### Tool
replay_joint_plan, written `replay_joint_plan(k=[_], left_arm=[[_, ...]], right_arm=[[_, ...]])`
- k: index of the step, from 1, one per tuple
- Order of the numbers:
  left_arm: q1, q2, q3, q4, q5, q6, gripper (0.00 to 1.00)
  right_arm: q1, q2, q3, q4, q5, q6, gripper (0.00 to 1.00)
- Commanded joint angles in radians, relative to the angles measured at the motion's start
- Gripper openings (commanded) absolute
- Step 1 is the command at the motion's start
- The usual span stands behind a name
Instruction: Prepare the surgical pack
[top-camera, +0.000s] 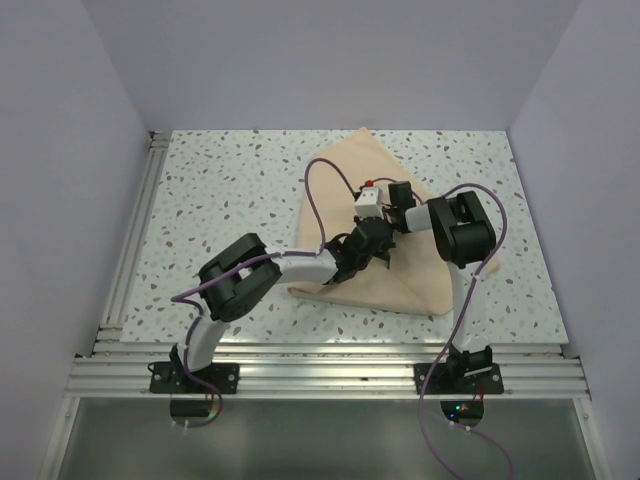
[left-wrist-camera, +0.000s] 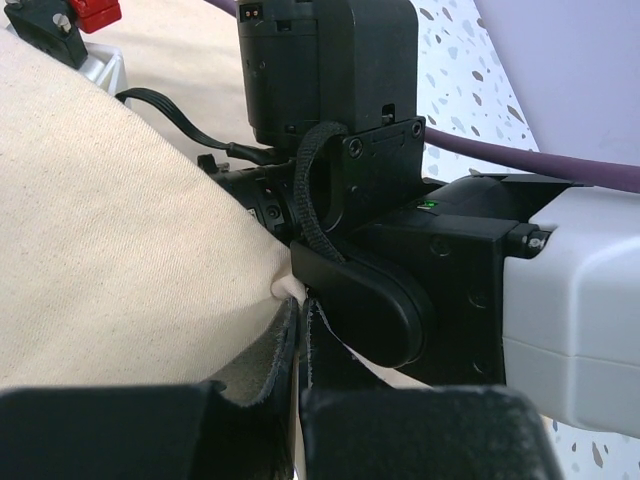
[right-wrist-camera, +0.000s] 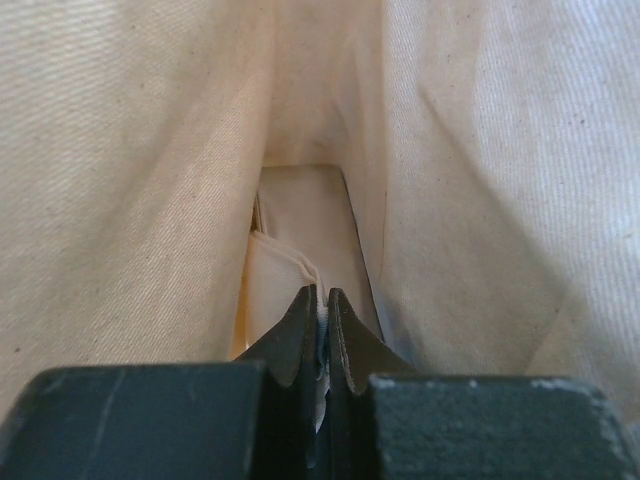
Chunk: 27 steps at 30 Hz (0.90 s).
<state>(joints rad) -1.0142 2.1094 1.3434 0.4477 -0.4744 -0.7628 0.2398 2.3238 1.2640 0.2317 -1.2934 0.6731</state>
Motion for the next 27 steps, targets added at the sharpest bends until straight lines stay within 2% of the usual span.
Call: replay_joint_plan(k=[1, 4, 7, 8, 11, 15, 22, 27], left_arm=[[-0.067, -0.039, 0.033, 0.21, 0.174, -0.026, 0.0], [-0.067, -0.045, 0.03, 0.207, 0.189, -0.021, 0.05], [-0.066, -0.072, 0.028, 0.154, 0.168, -0.012, 0.23], [-0.066, -0.08, 0.025, 0.143, 0.157, -0.01, 0.34], [-0.064, -0.112, 0.004, 0.128, 0.135, 0.0, 0.5], [-0.064, -0.127, 0.003, 0.126, 0.16, 0.023, 0.56], [-0.064, -0.187, 0.014, 0.086, 0.201, 0.056, 0.59], [-0.066, -0.264, 0.0, -0.11, 0.143, 0.053, 0.59]], right_arm=[[0.029, 0.12, -0.041, -0.109, 0.16, -0.098, 0.0], [0.03, 0.114, -0.037, -0.118, 0.161, -0.099, 0.0], [0.029, 0.098, -0.025, -0.149, 0.171, -0.115, 0.0], [0.029, 0.094, -0.022, -0.157, 0.174, -0.116, 0.0], [0.029, 0.086, -0.002, -0.181, 0.175, -0.118, 0.0], [0.029, 0.083, 0.011, -0.196, 0.177, -0.118, 0.0], [0.027, 0.086, 0.021, -0.204, 0.175, -0.121, 0.0], [0.027, 0.086, 0.026, -0.21, 0.181, -0.124, 0.0]])
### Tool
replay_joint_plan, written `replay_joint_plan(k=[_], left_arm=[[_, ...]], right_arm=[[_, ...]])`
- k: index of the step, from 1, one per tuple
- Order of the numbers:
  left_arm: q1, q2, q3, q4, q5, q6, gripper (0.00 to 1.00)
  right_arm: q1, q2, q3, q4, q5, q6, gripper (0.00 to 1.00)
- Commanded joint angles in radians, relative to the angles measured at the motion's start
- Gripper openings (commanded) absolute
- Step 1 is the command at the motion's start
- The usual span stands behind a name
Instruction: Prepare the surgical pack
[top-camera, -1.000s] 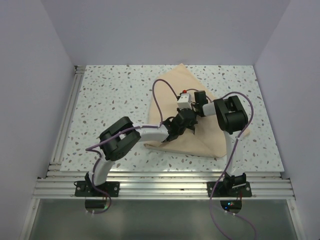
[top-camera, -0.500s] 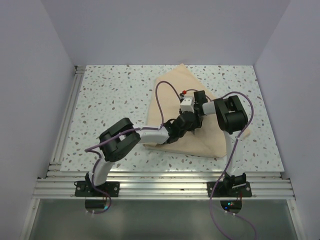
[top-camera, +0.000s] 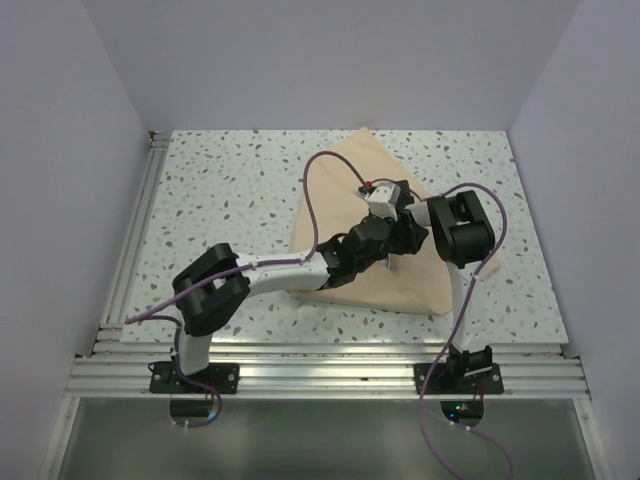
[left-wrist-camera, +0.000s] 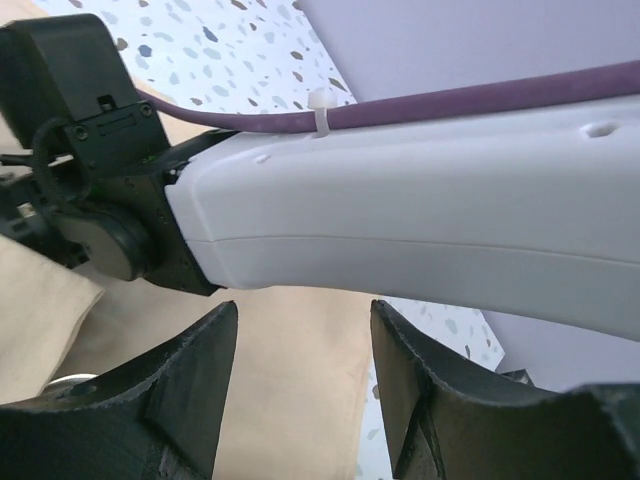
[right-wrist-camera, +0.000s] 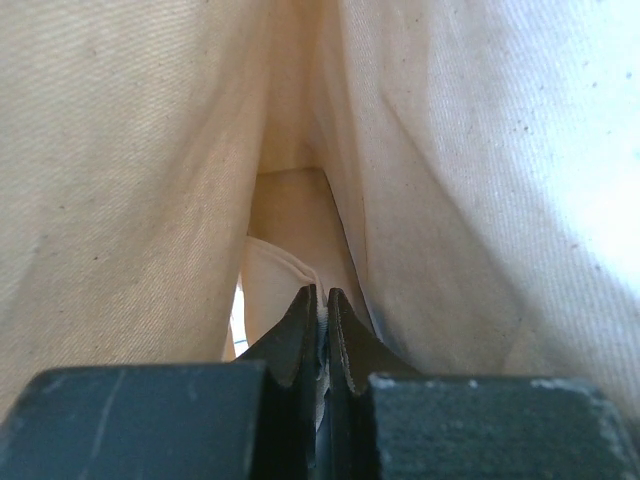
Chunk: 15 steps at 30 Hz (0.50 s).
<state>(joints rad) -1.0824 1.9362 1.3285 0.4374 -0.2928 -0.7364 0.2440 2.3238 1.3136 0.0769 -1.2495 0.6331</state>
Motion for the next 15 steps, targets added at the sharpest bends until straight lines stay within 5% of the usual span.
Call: replay_joint_plan(k=[1, 5, 11, 15], left_arm=[[0.004, -0.132, 0.003, -0.142, -0.073, 0.028, 0.6], [0.007, -0.268, -0.057, -0.323, -0.131, 0.065, 0.6], [0.094, -0.491, -0.155, -0.592, -0.036, 0.049, 0.59], [0.254, -0.676, -0.325, -0.68, 0.056, 0.035, 0.59]], right_arm=[[0.023, 0.085, -0.024, -0.06, 0.136, -0.082, 0.0], [0.023, 0.083, -0.019, -0.074, 0.147, -0.101, 0.0], [0.021, 0.094, -0.016, -0.074, 0.15, -0.11, 0.0], [0.021, 0.101, -0.016, -0.074, 0.151, -0.112, 0.0]])
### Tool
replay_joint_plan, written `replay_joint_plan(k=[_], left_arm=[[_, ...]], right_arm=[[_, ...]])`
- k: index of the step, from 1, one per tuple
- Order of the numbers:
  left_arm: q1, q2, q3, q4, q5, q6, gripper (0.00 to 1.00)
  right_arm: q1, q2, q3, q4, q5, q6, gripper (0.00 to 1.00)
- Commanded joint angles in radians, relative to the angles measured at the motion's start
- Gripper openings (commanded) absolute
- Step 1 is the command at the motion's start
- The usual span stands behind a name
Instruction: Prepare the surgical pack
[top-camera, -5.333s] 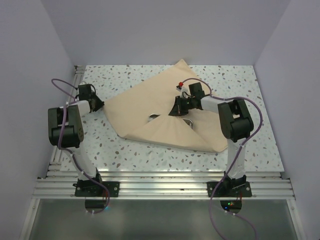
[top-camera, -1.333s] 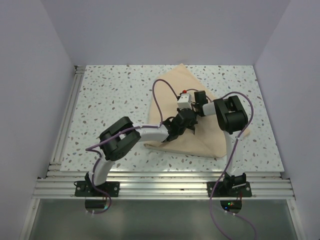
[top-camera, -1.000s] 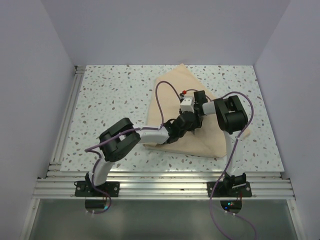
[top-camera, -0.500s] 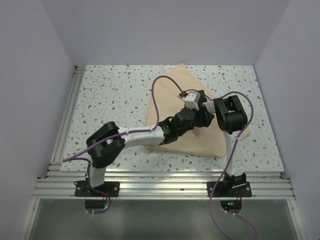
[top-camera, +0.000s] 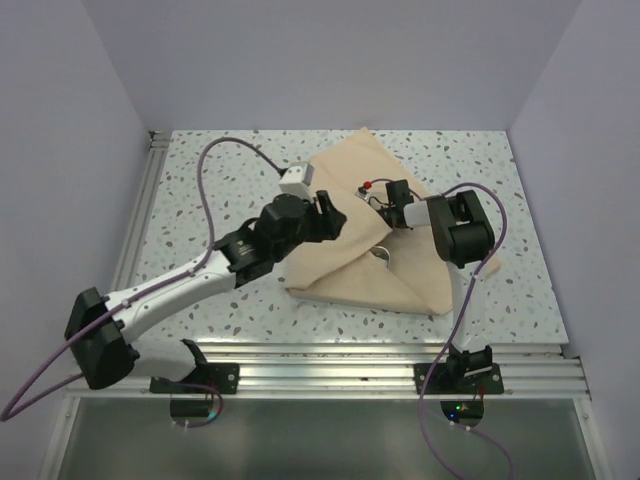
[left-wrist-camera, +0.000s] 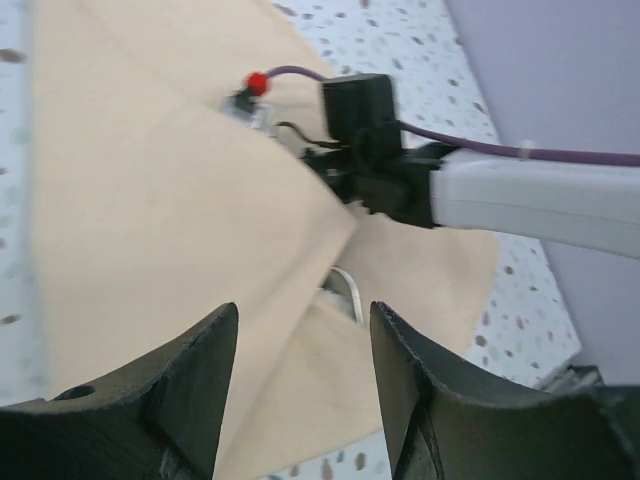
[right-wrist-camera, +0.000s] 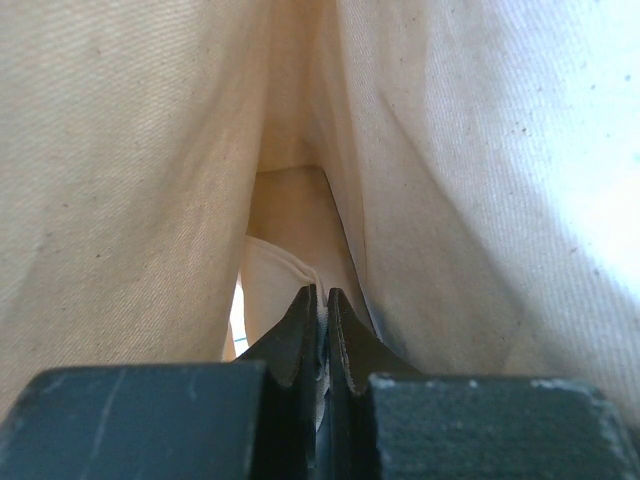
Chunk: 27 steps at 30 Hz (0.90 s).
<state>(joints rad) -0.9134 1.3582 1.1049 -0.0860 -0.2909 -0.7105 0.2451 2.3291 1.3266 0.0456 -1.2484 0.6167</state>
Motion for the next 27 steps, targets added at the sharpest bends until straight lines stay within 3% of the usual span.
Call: replay_joint_plan(k=[1, 4, 9, 20, 27], left_arm=[[0.108, -0.119, -0.124, -0.175, 0.052, 0.013, 0.59], [0.194, -0.18, -0.23, -0.221, 0.061, 0.005, 0.57], [0.268, -0.244, -0.42, -0.124, 0.15, -0.004, 0.55], [0.281, -0.258, -0.542, -0.017, 0.282, 0.019, 0.51], [0.281, -0.173, -0.574, 0.048, 0.334, 0.009, 0.47]], right_arm=[[0.02, 0.098, -0.026, -0.043, 0.147, -0.095, 0.0], [0.019, 0.093, -0.026, -0.043, 0.15, -0.097, 0.0], [0.019, 0.088, -0.026, -0.067, 0.149, -0.103, 0.0], [0.017, 0.084, -0.032, -0.081, 0.152, -0.123, 0.0], [0.016, 0.082, -0.03, -0.081, 0.152, -0.123, 0.0]])
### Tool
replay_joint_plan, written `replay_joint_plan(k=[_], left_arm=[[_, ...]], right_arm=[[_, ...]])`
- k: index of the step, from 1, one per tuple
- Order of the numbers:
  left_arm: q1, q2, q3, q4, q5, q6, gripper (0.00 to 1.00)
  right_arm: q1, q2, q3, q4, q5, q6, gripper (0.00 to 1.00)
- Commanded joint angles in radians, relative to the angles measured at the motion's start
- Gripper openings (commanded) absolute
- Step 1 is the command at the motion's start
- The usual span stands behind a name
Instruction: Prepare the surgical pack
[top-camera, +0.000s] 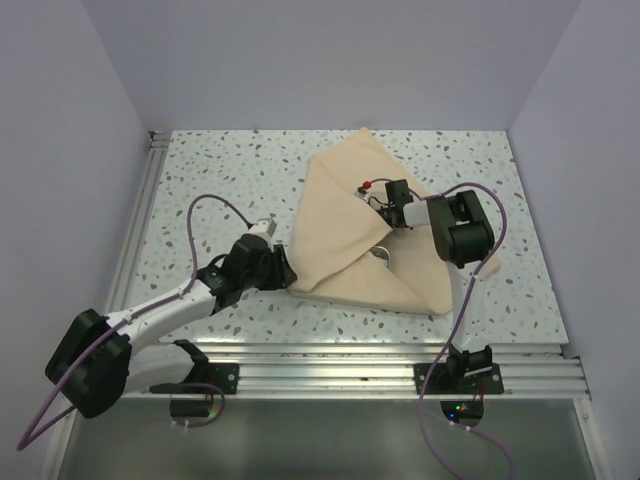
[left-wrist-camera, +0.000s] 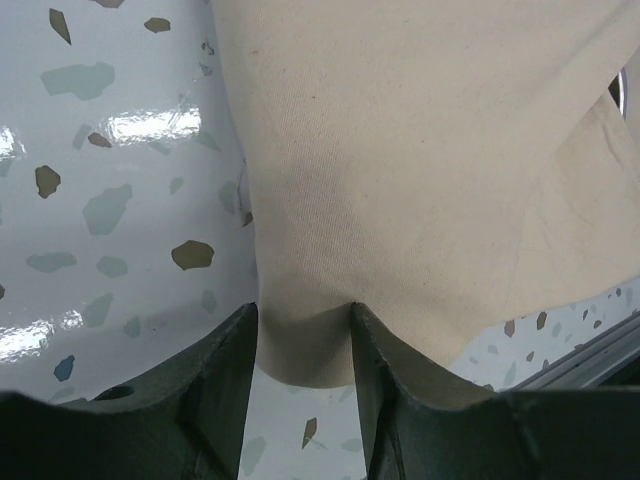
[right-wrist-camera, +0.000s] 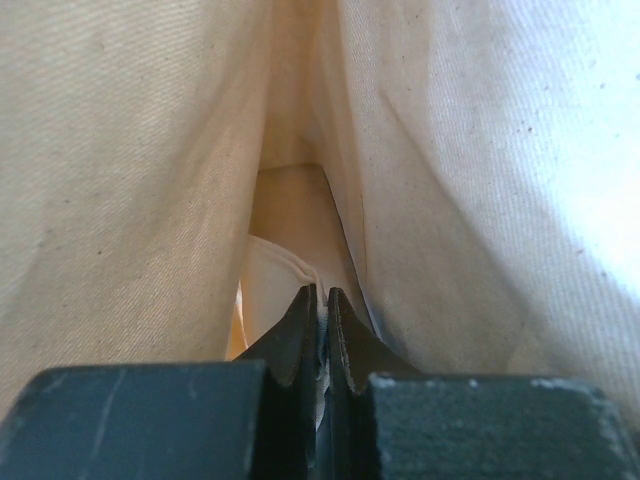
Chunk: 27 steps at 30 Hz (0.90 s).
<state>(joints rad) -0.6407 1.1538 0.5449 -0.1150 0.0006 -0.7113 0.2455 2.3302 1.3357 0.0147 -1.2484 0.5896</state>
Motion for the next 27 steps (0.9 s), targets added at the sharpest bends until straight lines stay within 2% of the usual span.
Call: replay_joint_plan(k=[1, 7, 15, 18, 24, 26, 27], left_arm=[[0.009, 0.041, -0.017, 0.084, 0.045, 0.006, 0.45], [-0.007, 0.086, -0.016, 0.1, 0.016, 0.001, 0.43], [-0.085, 0.153, 0.015, 0.1, -0.068, -0.011, 0.43], [-0.117, 0.178, 0.041, 0.071, -0.119, -0.025, 0.39], [-0.126, 0.188, 0.073, -0.012, -0.217, -0.042, 0.19], [-0.128, 0.188, 0.082, -0.04, -0.246, -0.051, 0.15], [-0.128, 0.185, 0.084, -0.046, -0.252, -0.053, 0.15]], right_arm=[[0.015, 0.081, -0.04, -0.05, 0.152, -0.094, 0.0], [0.014, 0.077, -0.033, -0.052, 0.152, -0.091, 0.0], [0.012, 0.074, -0.032, -0.053, 0.155, -0.089, 0.0], [0.011, 0.072, -0.03, -0.053, 0.155, -0.086, 0.0], [0.009, 0.052, -0.014, -0.048, 0.153, -0.062, 0.01], [0.006, 0.038, -0.004, -0.05, 0.152, -0.05, 0.04], [0.005, 0.034, 0.011, -0.053, 0.152, -0.045, 0.08]])
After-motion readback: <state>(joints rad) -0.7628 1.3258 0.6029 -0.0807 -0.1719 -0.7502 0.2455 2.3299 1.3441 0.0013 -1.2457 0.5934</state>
